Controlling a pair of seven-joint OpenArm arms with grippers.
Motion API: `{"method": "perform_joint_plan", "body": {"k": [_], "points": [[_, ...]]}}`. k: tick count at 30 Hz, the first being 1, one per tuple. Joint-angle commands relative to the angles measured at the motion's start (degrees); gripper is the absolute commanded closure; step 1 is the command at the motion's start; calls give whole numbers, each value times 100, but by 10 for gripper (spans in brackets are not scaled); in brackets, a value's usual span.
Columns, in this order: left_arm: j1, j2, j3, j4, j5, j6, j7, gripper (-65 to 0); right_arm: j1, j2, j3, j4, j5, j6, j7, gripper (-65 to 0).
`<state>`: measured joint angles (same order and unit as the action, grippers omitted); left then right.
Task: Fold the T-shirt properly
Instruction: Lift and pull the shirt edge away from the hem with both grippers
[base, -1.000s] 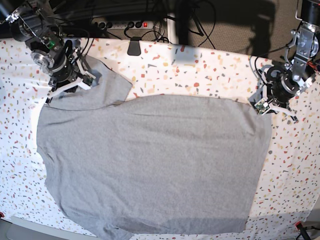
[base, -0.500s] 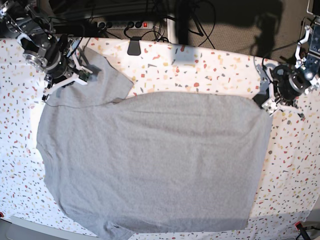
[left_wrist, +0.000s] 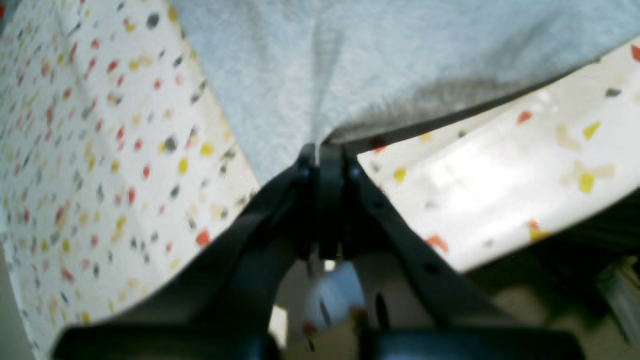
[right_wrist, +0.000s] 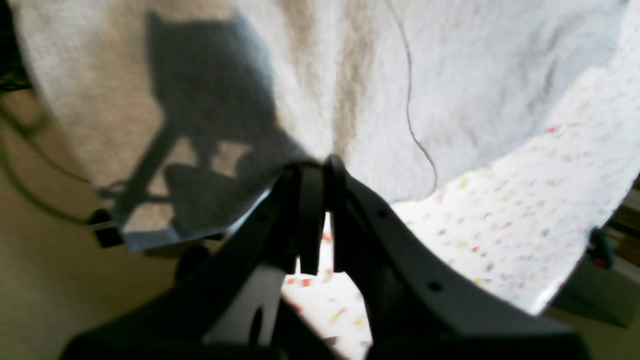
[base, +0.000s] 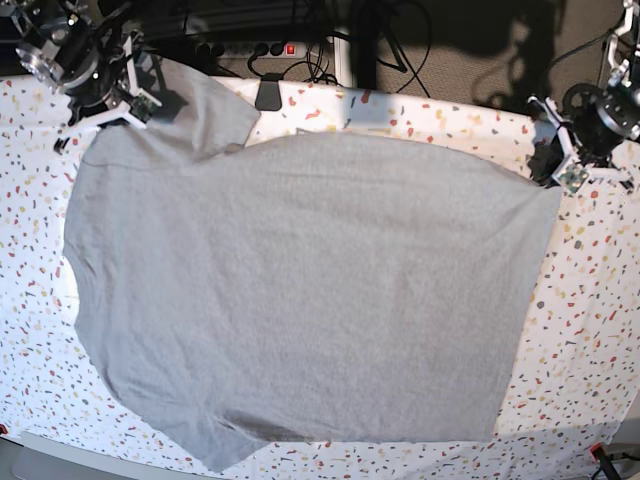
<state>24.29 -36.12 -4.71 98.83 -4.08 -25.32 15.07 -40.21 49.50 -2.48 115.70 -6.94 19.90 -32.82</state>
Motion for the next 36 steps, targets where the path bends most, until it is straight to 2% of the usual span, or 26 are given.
{"method": "perform_joint_plan", "body": {"k": [1,4,10,14,16,21,26,30,36], "points": [[131,-101,-131,166,-50,28,-188,0,-142,48,142,140,-7,-48,96,0],[531,-87,-345,348,-50,31,-236,0,-605,-50,339,271,-9,-72,197,0],[1141,-87,-638,542,-50,28,-319,0,-1504,-46,446,442,-205,-763,466,0],[1410,-87,-691,625,-48,28,-321,0,-1947,-46,446,468,-214,-1014,494,0],[1491,-87,-691,671,-50,28,-319,0,-2131,-48,446,468,-389,-1104,496,0],[1506,-87,-691,719,-46,28,-474,0,-2347,-46,446,472,-800,-1591,496,0],[1279,-90,-695,831,-48,31,-616,0,-2330,-44,555,625,-809,-1989,623,0],[887,-90,-695,887,-48,31,-616,0,-2297,-44,977,767,-778,-1998,739,0],[326,-90,-688,815,-52,28,-623,0,-1602,-44,1340,767,-94,-1969,962,0]]}}
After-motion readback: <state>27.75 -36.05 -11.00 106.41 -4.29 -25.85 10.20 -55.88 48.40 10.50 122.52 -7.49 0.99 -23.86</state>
